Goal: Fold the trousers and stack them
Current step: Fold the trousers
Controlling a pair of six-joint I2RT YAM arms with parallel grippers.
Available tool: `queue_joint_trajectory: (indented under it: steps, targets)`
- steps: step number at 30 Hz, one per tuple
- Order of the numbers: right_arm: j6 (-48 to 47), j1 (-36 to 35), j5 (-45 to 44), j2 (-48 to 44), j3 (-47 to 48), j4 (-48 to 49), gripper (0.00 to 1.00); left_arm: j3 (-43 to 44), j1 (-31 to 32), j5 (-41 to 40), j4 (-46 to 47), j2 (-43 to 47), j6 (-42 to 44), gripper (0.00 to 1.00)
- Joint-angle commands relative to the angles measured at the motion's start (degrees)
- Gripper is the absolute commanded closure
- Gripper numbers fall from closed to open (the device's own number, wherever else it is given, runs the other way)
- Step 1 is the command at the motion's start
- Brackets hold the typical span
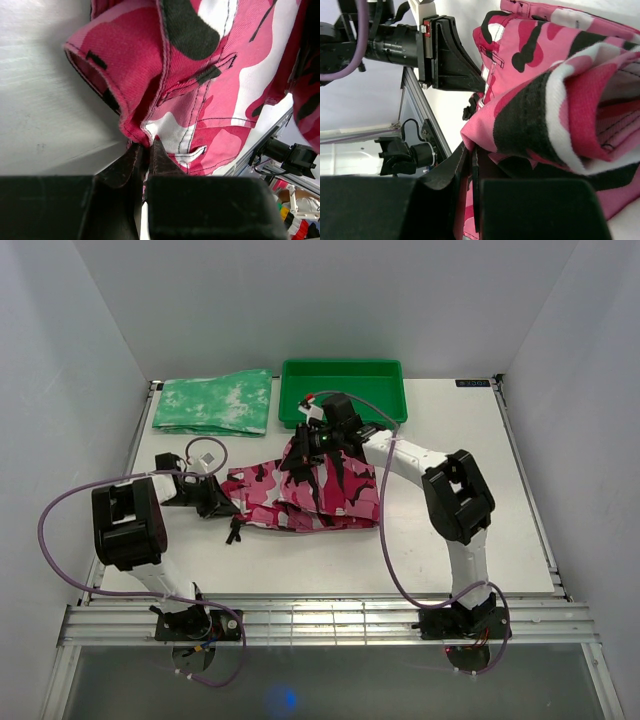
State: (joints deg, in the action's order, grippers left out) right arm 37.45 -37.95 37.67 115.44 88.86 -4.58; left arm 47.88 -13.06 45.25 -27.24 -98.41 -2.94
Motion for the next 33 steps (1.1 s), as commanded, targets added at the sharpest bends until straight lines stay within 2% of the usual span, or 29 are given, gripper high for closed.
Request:
queue_joint_trajectory:
  steps: [1,16,33]
  targets:
    - [1.66,-3.09,-1.63,2.76,5.35,3.88,0.92,-1.47,1.28,0.18,0.61,2.7,-1.1,1.0]
    - [6.4,-9.59,-4.53,12.08,17.13,5.55,0.92,-2.79,1.55,-3.33,2.02,3.23,-4.18,1.0]
    - [7.99,-12.84,-8.31,18.77,24.78,5.72,0.92,-2.97,1.55,-3.6,2.2,2.79,-4.71,1.0]
